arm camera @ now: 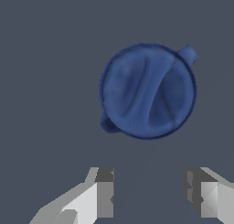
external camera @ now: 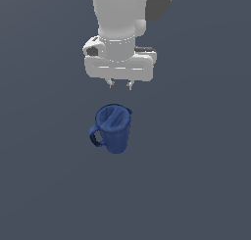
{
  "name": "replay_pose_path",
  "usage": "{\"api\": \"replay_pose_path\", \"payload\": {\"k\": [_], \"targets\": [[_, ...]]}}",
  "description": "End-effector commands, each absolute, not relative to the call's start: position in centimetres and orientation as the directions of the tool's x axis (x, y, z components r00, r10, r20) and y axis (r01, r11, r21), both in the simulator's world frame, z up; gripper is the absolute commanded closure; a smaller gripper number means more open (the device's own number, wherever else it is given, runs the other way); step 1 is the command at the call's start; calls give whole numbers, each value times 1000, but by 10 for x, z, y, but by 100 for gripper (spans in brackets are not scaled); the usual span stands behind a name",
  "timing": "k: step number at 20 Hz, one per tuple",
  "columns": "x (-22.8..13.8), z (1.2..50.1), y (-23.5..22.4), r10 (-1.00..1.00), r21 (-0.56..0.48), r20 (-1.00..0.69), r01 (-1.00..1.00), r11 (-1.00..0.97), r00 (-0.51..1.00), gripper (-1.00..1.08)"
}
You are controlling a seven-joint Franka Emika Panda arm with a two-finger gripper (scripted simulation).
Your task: Pick up the object and move it to a goal position.
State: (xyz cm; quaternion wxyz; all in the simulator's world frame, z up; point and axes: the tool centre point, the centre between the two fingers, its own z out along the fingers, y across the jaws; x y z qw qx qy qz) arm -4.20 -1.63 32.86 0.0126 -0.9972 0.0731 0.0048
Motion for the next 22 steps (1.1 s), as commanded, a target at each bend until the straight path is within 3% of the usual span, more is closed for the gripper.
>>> {"api": "replay_pose_path", "payload": {"k": [1,22], "targets": [[-33,326,-22,-199,-38,-32,-200,-979,980,-20],[48,283,-83,-633,-105,-302,-685,-721,712,-20]]}}
